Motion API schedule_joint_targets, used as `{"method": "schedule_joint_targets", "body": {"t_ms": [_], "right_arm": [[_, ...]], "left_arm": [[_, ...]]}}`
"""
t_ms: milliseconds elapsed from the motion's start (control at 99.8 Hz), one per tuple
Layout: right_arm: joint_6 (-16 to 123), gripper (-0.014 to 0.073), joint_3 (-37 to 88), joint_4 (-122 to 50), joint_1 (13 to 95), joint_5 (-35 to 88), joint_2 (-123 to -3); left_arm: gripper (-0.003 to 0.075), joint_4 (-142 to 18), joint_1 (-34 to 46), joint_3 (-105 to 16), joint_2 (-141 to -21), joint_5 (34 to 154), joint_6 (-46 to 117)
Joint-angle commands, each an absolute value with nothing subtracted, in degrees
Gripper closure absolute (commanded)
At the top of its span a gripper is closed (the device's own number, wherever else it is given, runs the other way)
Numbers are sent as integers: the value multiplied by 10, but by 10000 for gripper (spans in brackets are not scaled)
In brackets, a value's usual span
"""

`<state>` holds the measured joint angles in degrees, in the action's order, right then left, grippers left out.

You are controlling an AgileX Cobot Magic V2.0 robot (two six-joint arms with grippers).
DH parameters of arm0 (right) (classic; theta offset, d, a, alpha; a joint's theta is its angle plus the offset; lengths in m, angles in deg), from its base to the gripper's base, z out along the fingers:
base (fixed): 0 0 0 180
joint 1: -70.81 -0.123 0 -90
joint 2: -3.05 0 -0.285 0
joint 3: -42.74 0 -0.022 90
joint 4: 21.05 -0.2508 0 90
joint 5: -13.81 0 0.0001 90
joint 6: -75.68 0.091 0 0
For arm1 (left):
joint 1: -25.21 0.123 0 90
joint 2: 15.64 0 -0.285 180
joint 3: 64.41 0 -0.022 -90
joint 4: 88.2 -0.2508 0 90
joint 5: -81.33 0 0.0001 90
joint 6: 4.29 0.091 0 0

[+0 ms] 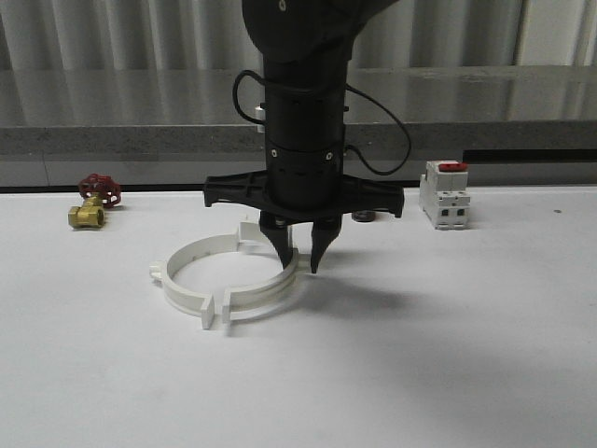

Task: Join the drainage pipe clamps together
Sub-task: 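Press the held half against the placed half to close the ring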

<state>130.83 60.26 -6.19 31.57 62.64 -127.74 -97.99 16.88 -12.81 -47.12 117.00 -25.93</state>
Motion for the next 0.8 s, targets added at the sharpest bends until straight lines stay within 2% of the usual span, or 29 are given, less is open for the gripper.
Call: {"method": "schedule_joint_targets", "body": {"t_ms": [0,792], "right_arm": [[1313,545,622,-46,316,613,-1244],[1338,545,622,-46,315,604,-1257]], "left_arm": [[741,-977,167,-144,-475,1132,-259],[741,-977,167,-144,-475,1132,-259]]}}
